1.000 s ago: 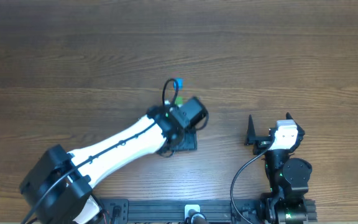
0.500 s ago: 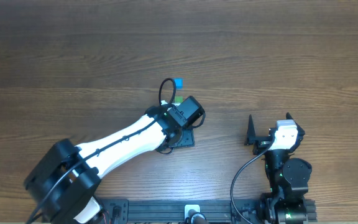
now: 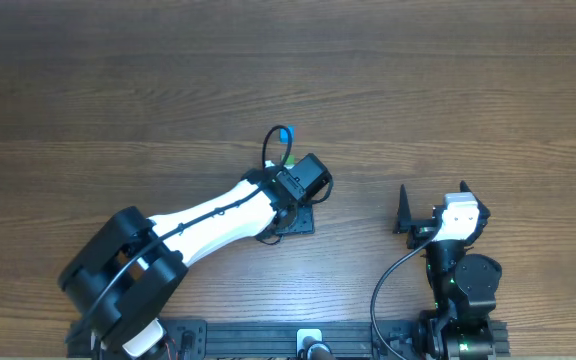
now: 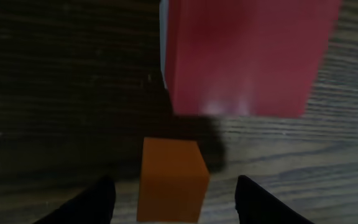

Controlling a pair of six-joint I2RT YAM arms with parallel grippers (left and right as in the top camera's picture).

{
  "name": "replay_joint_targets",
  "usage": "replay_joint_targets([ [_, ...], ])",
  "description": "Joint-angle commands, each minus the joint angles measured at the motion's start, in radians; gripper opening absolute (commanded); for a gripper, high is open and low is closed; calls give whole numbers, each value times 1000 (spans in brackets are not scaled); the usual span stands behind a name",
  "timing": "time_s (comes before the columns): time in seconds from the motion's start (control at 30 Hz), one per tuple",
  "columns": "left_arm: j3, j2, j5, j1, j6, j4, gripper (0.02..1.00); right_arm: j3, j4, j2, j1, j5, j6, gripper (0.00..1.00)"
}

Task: Stack Cubes

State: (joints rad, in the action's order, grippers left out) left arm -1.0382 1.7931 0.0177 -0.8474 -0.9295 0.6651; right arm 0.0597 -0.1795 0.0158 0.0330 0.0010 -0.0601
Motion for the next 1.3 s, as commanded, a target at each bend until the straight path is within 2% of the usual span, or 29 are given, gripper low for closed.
replay_joint_targets([
  [0.03,2,26,-19,3,37,-5,614,-8,0,-11,-7,-8,3,993],
  [0.63,2,27,-38,3,138,-11,599,-8,0,-11,-7,-8,3,993],
  [1.3,-60,90,-56,3,138,50,586,-8,0,-11,-7,-8,3,991],
])
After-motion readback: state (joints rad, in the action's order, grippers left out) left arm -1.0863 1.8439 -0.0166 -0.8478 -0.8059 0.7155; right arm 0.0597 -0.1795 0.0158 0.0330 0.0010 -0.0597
